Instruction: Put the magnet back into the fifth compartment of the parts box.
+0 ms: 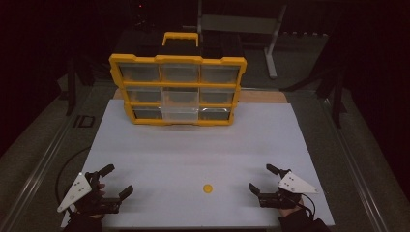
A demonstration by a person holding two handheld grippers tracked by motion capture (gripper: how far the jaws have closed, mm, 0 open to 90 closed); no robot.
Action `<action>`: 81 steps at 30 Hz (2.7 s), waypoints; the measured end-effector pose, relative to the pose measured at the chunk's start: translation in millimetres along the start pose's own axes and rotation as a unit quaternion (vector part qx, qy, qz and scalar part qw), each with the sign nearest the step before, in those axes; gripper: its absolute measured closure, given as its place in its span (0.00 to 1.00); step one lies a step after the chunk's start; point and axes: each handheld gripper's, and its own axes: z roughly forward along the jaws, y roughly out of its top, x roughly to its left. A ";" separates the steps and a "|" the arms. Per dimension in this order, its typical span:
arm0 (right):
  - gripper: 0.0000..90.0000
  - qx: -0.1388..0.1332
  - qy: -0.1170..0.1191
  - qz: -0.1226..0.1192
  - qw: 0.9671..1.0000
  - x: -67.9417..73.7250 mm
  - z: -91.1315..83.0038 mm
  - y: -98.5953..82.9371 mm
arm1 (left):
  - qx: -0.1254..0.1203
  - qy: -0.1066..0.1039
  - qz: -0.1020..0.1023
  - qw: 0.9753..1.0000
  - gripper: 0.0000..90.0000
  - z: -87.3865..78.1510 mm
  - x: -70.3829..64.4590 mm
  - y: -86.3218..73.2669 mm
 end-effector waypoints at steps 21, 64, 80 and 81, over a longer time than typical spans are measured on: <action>0.09 0.004 -0.032 -0.017 0.999 5.8 -7.9 25.3 | -0.005 -0.002 -0.003 1.000 0.00 -1.0 0.2 0.2; 0.09 0.010 0.065 -0.034 0.997 25.9 30.9 95.7 | -0.008 -0.004 -0.007 1.000 0.00 -0.9 0.8 0.7; 0.09 0.027 0.109 -0.047 0.993 45.9 57.6 101.5 | -0.007 -0.006 -0.006 1.000 0.00 -0.8 0.4 0.7; 0.09 0.027 0.109 -0.048 0.992 47.0 59.2 101.2 | -0.007 -0.006 -0.006 1.000 0.00 -1.0 0.3 0.8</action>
